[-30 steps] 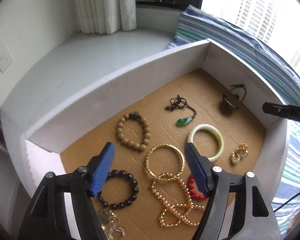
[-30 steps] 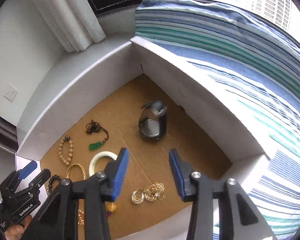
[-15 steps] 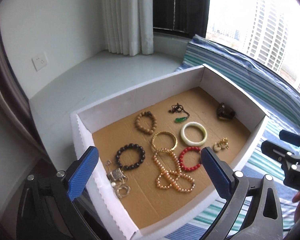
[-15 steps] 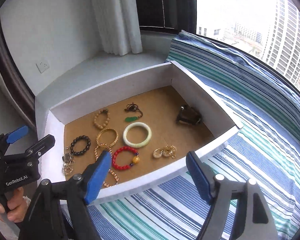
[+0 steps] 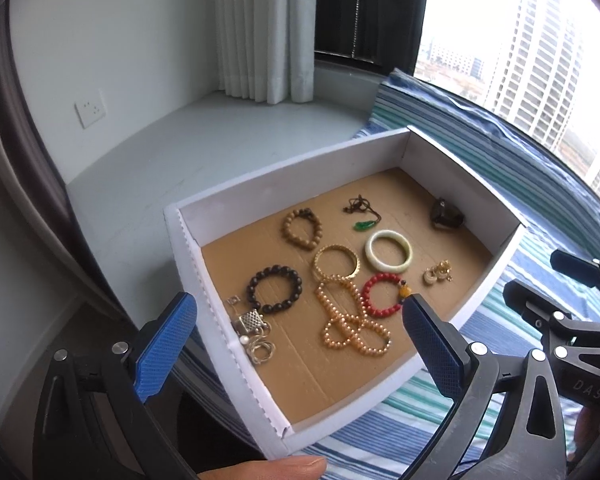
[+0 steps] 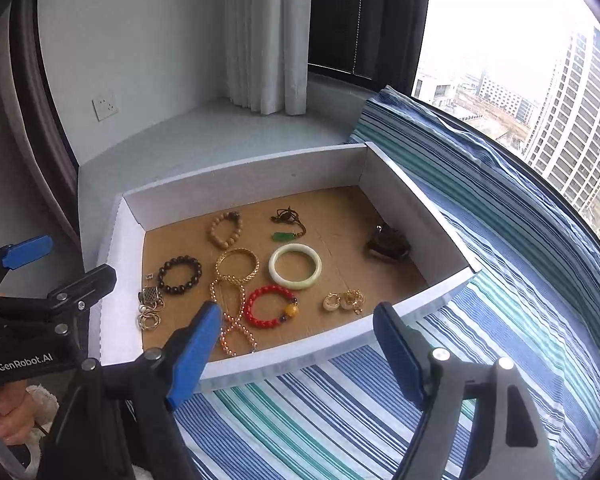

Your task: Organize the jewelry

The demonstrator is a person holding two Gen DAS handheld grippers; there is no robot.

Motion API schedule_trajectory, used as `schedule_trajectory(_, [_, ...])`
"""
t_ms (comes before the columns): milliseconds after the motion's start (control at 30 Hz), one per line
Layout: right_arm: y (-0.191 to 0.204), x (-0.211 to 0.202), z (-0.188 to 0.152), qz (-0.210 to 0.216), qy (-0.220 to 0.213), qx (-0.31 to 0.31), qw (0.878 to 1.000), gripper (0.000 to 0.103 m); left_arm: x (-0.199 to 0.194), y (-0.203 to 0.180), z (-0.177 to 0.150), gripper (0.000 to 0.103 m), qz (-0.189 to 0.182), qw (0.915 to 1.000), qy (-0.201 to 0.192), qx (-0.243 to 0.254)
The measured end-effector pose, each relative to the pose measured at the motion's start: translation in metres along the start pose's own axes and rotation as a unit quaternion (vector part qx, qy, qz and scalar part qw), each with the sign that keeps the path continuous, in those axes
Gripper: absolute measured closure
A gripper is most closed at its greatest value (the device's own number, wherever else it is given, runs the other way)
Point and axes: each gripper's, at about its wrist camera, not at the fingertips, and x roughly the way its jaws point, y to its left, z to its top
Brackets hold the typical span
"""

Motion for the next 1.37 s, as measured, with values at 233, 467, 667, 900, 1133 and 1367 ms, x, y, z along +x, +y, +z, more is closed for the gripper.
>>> schedule_trajectory(233, [0.007,0.009,0.004,0.016,0.013,0.005,1.000,0.023,-0.002,0.009,0.002,0.000,0.016,0.9998,0.004,-0.014])
schedule_trajectory(467, [0.016,-0.004,0.022,0.015,0.016,-0.004,1.000,0.023,-0.006,0.008,0.008,0.000,0.037,0.9993,0.008,-0.001])
schedule_trajectory(667, [0.021,-0.005,0.025,0.024,0.040,-0.013,0.999,0.023,-0.008,0.008,0.009,0.001,0.044,0.9989,0.015,-0.007])
schedule_trajectory(900, [0.017,-0.001,0.021,0.006,0.048,-0.016,0.999,0.023,-0.007,0.008,0.010,0.001,0.046,0.9987,0.016,-0.016])
schedule_trajectory(1133, [0.010,0.001,0.021,-0.006,0.045,-0.014,0.999,0.023,-0.001,0.003,0.008,0.001,0.040,0.9988,0.026,-0.012])
schedule_trajectory(1367, [0.006,0.003,0.023,-0.008,0.043,-0.008,0.999,0.023,-0.011,-0.001,0.007,0.001,0.029,0.9995,0.003,-0.013])
